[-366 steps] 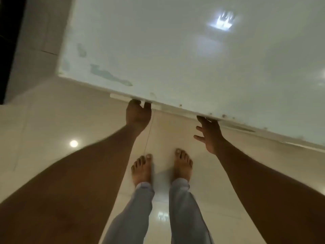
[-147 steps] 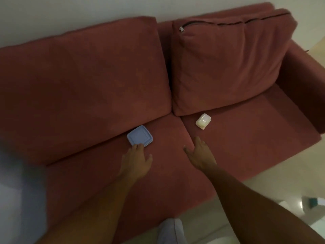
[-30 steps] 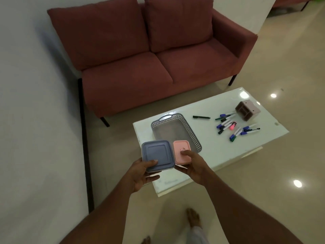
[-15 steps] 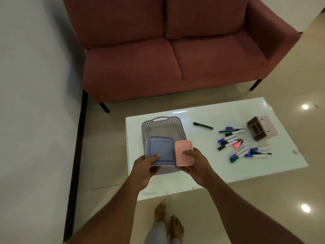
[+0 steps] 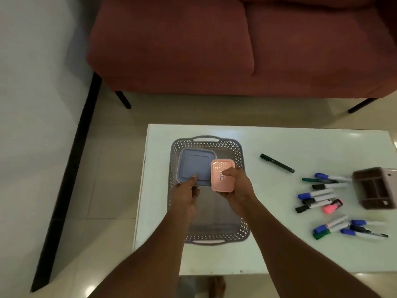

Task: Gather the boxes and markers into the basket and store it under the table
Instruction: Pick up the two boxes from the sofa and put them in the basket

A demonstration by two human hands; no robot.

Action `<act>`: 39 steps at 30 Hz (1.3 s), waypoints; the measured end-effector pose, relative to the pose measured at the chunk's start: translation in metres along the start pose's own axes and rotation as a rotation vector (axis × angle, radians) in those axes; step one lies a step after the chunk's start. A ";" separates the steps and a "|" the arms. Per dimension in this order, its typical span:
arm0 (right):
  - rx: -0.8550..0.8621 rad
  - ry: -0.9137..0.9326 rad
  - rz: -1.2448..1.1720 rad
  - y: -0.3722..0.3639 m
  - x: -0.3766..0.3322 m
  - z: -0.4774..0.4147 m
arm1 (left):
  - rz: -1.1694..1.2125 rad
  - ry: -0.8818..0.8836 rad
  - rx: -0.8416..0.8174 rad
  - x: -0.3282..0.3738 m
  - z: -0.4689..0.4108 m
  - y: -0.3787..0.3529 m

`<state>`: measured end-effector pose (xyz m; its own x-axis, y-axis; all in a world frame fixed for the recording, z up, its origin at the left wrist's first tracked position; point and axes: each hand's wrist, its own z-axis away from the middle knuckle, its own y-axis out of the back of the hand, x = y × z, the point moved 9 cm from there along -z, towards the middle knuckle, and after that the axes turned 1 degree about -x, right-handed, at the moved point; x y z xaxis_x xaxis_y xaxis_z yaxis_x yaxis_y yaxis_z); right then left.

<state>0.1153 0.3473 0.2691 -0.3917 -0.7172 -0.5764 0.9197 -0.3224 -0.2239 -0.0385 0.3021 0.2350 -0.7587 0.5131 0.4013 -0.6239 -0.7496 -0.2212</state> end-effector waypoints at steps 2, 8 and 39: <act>-0.016 -0.009 -0.002 -0.001 0.010 -0.031 | 0.079 -0.010 0.030 -0.007 -0.034 -0.003; -0.073 -0.029 -0.051 -0.001 0.026 -0.093 | 0.143 -0.120 0.151 -0.017 -0.084 -0.007; 0.227 0.418 0.834 0.014 -0.008 -0.126 | 0.159 -0.289 0.196 -0.015 -0.085 -0.011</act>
<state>0.1348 0.4259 0.1718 0.4678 -0.5060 -0.7246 0.8543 0.0489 0.5174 -0.0364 0.3385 0.1560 -0.7418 0.2656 0.6158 -0.4337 -0.8904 -0.1384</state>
